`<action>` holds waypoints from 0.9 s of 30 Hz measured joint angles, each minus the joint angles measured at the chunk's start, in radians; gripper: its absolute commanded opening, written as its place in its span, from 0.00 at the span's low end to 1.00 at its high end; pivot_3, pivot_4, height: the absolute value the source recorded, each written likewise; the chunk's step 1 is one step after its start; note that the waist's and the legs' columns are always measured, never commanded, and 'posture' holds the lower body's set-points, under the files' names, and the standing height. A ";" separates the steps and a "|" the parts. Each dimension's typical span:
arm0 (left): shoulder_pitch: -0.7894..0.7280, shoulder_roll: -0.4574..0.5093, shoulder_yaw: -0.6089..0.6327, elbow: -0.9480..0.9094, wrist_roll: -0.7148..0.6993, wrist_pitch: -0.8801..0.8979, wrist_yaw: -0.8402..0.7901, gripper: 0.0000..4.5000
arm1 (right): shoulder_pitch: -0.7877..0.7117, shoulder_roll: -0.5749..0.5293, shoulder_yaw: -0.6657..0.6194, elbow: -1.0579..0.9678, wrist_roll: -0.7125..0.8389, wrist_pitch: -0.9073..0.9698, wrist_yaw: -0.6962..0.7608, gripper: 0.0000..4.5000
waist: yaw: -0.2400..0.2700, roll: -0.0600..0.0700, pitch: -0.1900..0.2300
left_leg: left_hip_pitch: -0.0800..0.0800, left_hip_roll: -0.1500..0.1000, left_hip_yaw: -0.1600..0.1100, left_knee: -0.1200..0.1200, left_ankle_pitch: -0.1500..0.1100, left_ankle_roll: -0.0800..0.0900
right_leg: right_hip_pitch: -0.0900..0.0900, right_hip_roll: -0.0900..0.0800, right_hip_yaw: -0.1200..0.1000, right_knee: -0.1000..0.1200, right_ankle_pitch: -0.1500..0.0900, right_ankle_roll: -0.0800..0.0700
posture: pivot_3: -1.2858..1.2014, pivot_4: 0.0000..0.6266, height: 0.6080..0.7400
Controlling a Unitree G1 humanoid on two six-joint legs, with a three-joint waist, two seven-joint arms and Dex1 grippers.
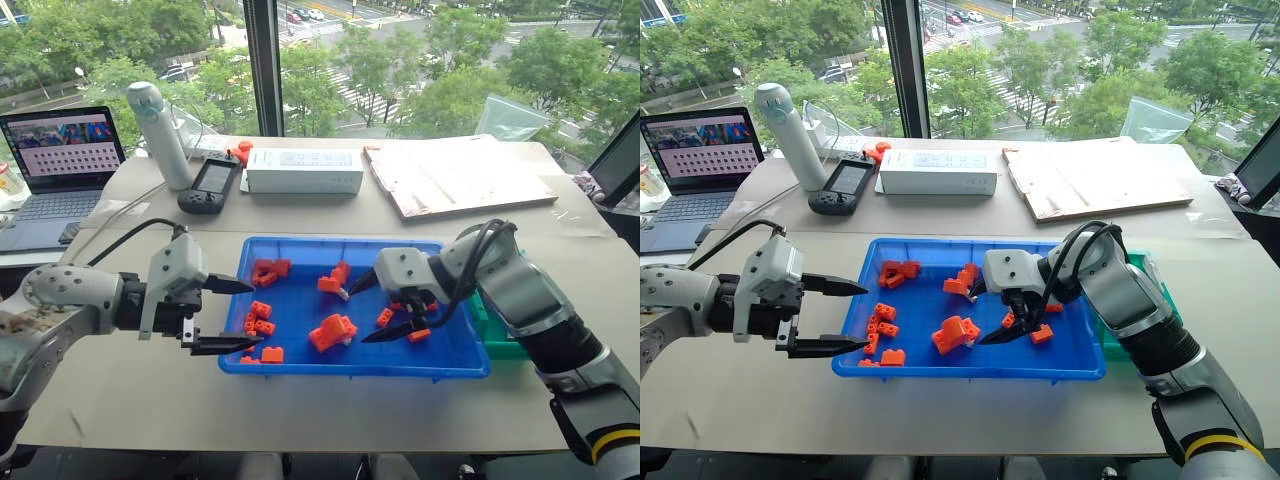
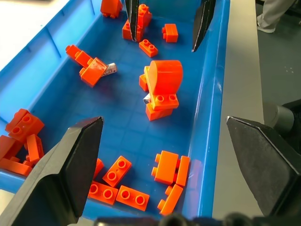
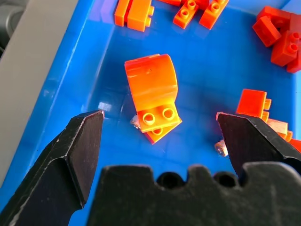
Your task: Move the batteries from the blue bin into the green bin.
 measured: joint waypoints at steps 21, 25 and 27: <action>-0.006 0.001 0.004 -0.003 0.012 0.000 0.034 1.00 | 0.004 0.074 0.084 0.009 -0.027 0.022 -0.043 0.32 | 0.002 0.000 0.000 | 0.000 0.000 0.000 0.000 0.000 0.000 | 0.000 0.000 0.000 0.000 0.000 0.000 | 0.52 0.24 1.00; -0.009 0.001 0.003 -0.003 0.012 0.000 0.034 1.00 | -0.024 0.039 0.007 0.008 0.092 0.151 0.008 0.32 | 0.003 0.000 0.000 | 0.000 0.000 0.000 0.000 0.000 0.000 | 0.001 0.000 0.000 0.000 0.000 0.000 | 0.52 0.24 1.00; -0.010 0.001 0.003 -0.003 0.013 0.000 0.033 1.00 | -0.082 -0.018 -0.025 0.044 0.106 0.173 0.027 0.32 | 0.003 0.000 0.000 | 0.000 0.000 0.000 0.000 0.000 0.000 | 0.000 0.000 0.000 0.000 0.000 0.000 | 0.52 0.24 1.00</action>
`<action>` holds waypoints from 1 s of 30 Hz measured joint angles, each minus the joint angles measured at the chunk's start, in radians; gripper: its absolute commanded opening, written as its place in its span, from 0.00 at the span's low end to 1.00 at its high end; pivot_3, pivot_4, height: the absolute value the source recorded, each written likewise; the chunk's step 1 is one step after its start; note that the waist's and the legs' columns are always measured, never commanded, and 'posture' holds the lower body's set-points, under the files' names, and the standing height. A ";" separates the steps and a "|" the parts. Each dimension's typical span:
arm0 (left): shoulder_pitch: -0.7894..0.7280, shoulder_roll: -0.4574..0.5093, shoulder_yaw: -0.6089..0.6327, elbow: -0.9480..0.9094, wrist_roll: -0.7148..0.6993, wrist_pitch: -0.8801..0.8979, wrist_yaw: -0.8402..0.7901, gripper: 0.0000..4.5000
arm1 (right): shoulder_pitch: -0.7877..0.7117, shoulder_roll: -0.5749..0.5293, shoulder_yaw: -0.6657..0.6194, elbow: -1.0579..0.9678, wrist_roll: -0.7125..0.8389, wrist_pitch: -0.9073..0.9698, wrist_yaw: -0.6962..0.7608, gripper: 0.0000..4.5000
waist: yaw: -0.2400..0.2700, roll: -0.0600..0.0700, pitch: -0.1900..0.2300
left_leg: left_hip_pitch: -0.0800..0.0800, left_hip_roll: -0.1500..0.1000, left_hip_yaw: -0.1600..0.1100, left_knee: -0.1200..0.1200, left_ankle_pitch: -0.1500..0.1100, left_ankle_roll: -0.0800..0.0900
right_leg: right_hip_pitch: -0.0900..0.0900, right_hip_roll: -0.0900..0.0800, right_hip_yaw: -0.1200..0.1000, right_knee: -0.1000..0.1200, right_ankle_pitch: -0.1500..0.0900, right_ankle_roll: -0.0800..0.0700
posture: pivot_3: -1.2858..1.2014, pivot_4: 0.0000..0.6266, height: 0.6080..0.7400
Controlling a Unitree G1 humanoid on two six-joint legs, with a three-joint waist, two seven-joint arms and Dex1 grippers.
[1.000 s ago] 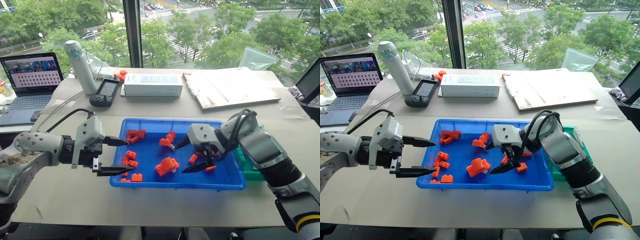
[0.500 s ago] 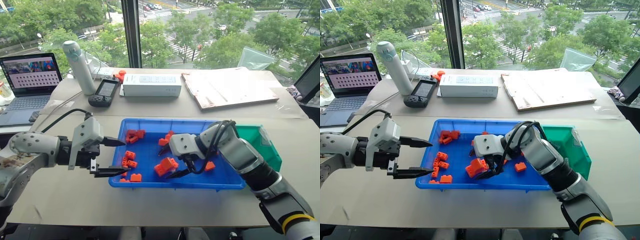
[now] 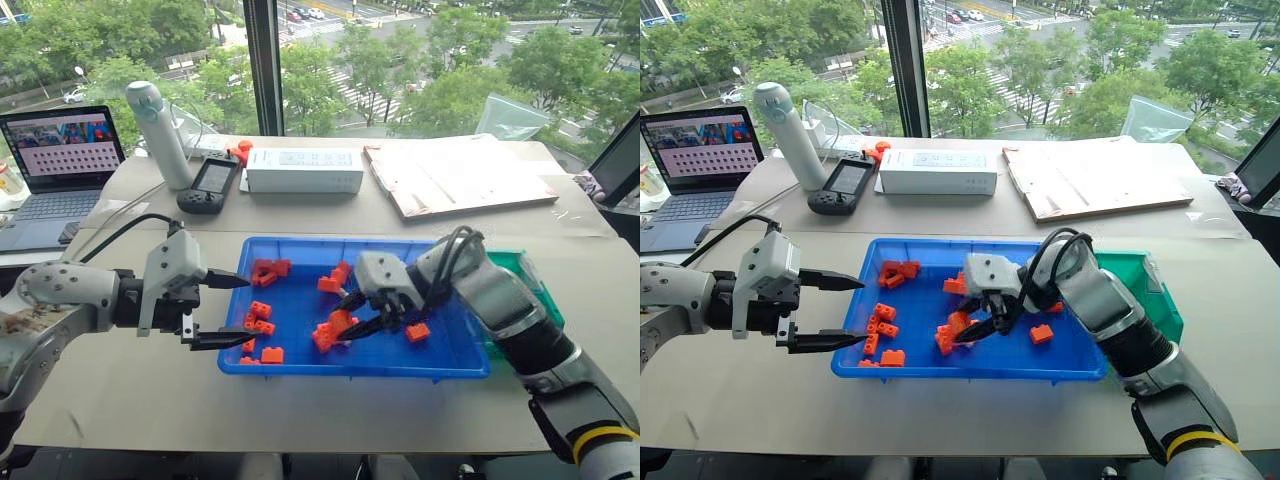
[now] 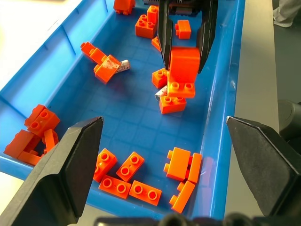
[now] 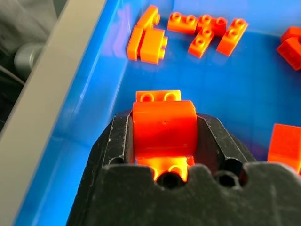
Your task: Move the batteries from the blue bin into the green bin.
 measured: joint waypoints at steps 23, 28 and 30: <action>-0.035 -0.002 -0.006 0.013 0.009 -0.003 -0.012 1.00 | 0.040 -0.019 0.041 0.001 -0.080 -0.138 0.010 0.99 | -0.008 -0.001 0.000 | 0.000 0.000 0.001 -0.001 0.000 -0.001 | -0.001 0.000 0.001 0.000 -0.001 0.000 | 0.52 0.24 1.00; -0.032 -0.002 -0.006 0.013 0.009 -0.003 -0.010 1.00 | 0.046 0.008 0.076 0.003 -0.106 -0.168 0.009 0.99 | -0.009 -0.001 0.000 | 0.000 0.000 0.001 -0.001 0.000 -0.001 | -0.002 0.000 0.001 0.000 0.000 0.000 | 0.52 0.24 1.00; -0.024 -0.002 -0.005 0.012 0.009 -0.003 -0.009 1.00 | 0.045 0.022 0.091 0.026 -0.129 -0.204 0.007 0.99 | -0.009 -0.001 0.000 | 0.000 0.000 0.001 -0.001 0.000 0.000 | -0.001 0.000 0.001 0.000 0.000 0.000 | 0.52 0.24 1.00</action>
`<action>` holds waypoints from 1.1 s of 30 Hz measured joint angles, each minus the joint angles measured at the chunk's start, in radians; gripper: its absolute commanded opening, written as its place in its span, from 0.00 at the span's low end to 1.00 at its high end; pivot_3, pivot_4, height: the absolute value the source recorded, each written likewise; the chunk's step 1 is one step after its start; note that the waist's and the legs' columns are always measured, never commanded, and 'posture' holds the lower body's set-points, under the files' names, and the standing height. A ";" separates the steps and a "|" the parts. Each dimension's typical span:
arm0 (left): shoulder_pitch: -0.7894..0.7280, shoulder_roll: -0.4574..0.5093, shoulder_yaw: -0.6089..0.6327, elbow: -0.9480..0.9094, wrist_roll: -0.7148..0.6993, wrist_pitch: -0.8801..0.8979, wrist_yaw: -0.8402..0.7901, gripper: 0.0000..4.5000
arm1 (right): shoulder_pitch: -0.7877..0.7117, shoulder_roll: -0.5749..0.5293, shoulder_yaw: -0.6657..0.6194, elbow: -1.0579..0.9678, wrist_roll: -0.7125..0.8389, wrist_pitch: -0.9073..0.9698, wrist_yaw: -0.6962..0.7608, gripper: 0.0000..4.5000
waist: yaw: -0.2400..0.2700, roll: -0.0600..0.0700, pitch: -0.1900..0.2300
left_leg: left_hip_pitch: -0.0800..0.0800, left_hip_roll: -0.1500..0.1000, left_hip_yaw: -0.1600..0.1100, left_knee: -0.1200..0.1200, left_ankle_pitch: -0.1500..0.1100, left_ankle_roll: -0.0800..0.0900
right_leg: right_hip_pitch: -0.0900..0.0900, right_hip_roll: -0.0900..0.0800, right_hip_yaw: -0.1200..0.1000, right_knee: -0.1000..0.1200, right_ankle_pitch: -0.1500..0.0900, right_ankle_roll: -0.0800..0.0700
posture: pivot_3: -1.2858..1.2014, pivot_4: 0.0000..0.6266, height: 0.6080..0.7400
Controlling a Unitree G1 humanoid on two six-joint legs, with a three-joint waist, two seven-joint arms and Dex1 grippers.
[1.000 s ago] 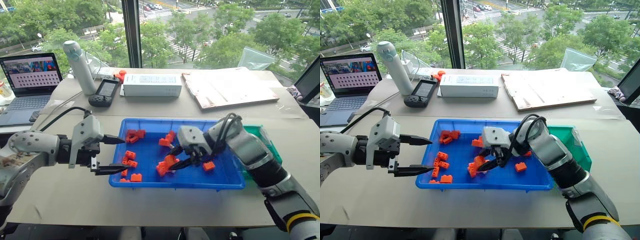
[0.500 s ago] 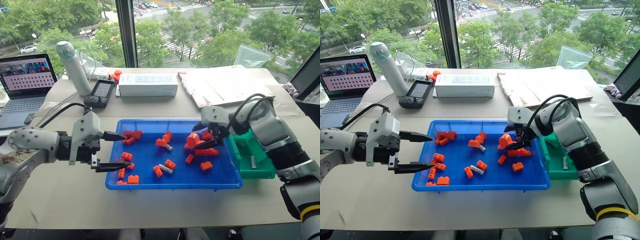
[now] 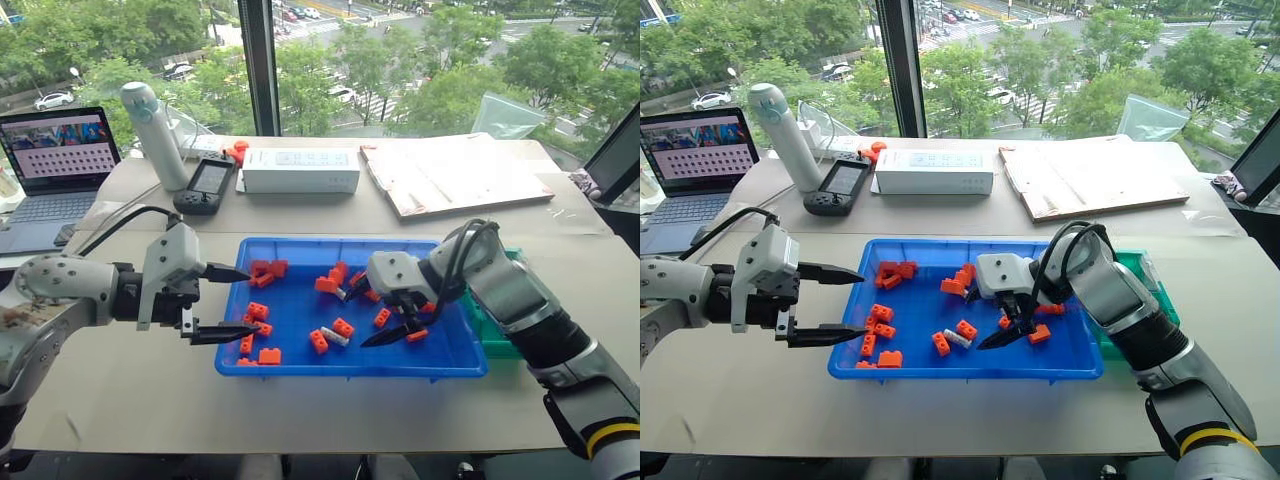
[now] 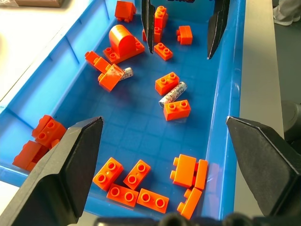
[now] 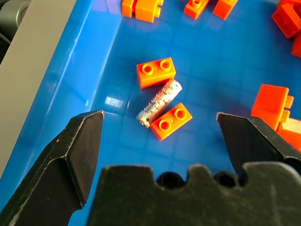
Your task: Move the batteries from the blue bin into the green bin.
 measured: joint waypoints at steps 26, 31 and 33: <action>0.026 0.001 0.023 -0.036 -0.024 0.027 0.022 1.00 | -0.037 0.072 0.056 0.301 -0.141 -0.183 0.008 0.01 | 0.001 0.000 0.000 | 0.000 0.000 0.000 0.000 0.000 0.000 | 0.003 0.000 0.000 0.000 0.000 0.000 | 0.52 0.24 1.00; 0.020 0.000 0.020 -0.035 -0.024 0.027 0.021 1.00 | -0.037 0.019 0.020 0.306 -0.144 -0.158 0.005 0.01 | -0.001 0.000 0.000 | 0.000 0.000 0.000 0.000 0.000 0.000 | 0.003 0.000 0.000 0.000 0.000 0.000 | 0.52 0.24 1.00; 0.013 0.000 0.017 -0.033 -0.023 0.026 0.019 1.00 | -0.037 0.016 0.013 0.306 -0.143 -0.148 -0.001 0.01 | -0.003 0.000 0.000 | 0.000 0.000 0.000 0.000 0.000 0.000 | 0.004 0.000 0.000 0.000 0.000 0.000 | 0.52 0.24 1.00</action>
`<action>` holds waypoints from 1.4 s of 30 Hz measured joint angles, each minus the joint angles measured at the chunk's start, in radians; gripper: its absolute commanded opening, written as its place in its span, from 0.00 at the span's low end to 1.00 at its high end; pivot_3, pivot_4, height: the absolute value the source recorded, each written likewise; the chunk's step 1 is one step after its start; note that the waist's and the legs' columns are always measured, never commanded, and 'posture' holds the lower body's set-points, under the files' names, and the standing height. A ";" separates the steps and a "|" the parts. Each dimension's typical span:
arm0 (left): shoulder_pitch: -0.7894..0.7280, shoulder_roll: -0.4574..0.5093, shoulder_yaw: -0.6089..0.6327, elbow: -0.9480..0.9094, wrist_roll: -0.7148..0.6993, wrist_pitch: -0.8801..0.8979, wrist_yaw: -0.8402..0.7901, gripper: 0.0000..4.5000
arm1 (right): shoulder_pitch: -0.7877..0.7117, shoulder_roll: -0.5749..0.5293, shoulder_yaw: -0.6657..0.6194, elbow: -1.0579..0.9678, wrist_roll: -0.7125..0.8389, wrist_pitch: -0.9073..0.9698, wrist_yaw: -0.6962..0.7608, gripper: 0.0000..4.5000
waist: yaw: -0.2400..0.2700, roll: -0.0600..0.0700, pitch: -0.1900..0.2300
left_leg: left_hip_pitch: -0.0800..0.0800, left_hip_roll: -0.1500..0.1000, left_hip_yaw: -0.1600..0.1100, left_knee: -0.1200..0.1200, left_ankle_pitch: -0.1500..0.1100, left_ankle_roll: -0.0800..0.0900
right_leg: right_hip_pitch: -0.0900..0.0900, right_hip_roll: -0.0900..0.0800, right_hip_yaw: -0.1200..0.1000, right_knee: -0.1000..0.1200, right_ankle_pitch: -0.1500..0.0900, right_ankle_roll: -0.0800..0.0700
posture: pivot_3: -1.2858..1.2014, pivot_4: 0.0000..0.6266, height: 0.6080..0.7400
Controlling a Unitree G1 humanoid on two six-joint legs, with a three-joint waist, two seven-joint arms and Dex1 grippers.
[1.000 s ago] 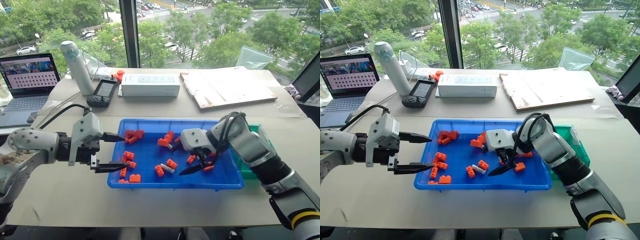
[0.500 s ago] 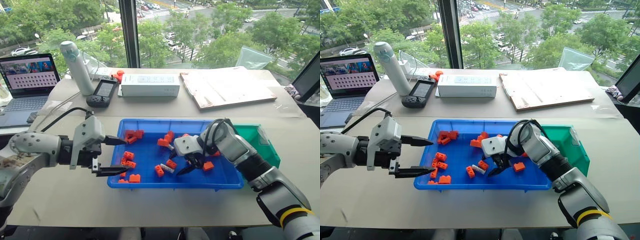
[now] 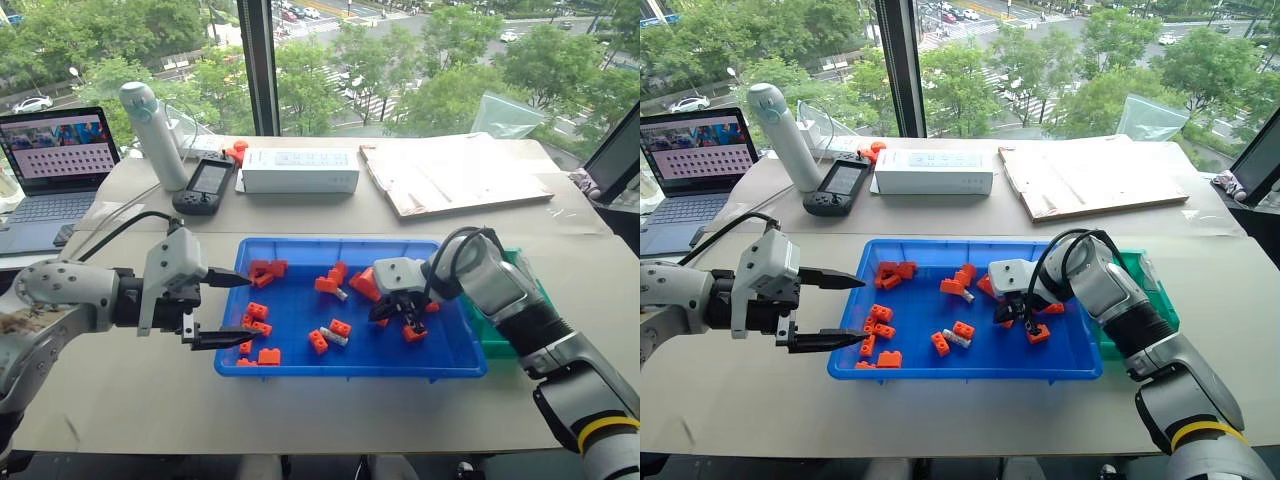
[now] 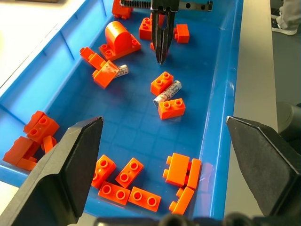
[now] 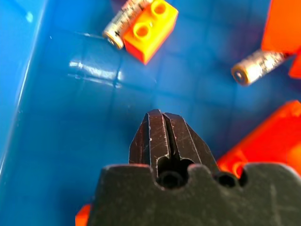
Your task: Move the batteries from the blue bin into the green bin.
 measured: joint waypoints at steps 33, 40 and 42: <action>0.018 0.000 0.003 0.000 0.003 -0.002 0.001 1.00 | 0.000 0.134 0.017 -0.061 0.056 0.185 -0.023 0.40 | 0.001 0.000 0.000 | 0.000 0.000 0.000 0.000 0.000 0.000 | -0.001 0.000 0.000 0.000 0.000 0.000 | 0.52 0.24 1.00; 0.017 0.004 0.004 -0.002 0.001 -0.001 0.001 1.00 | 0.004 0.084 0.005 -0.063 0.065 0.195 -0.001 0.10 | 0.002 0.000 0.000 | 0.000 0.000 0.000 0.000 0.000 0.000 | -0.003 0.000 0.000 0.000 0.000 0.000 | 0.52 0.24 1.00; 0.017 0.004 0.005 -0.002 0.001 -0.001 0.001 1.00 | 0.005 0.064 -0.001 -0.063 0.079 0.202 0.006 0.10 | 0.002 0.000 0.000 | 0.000 0.000 0.000 0.000 0.000 0.000 | -0.002 0.000 0.000 0.000 0.000 0.000 | 0.52 0.24 1.00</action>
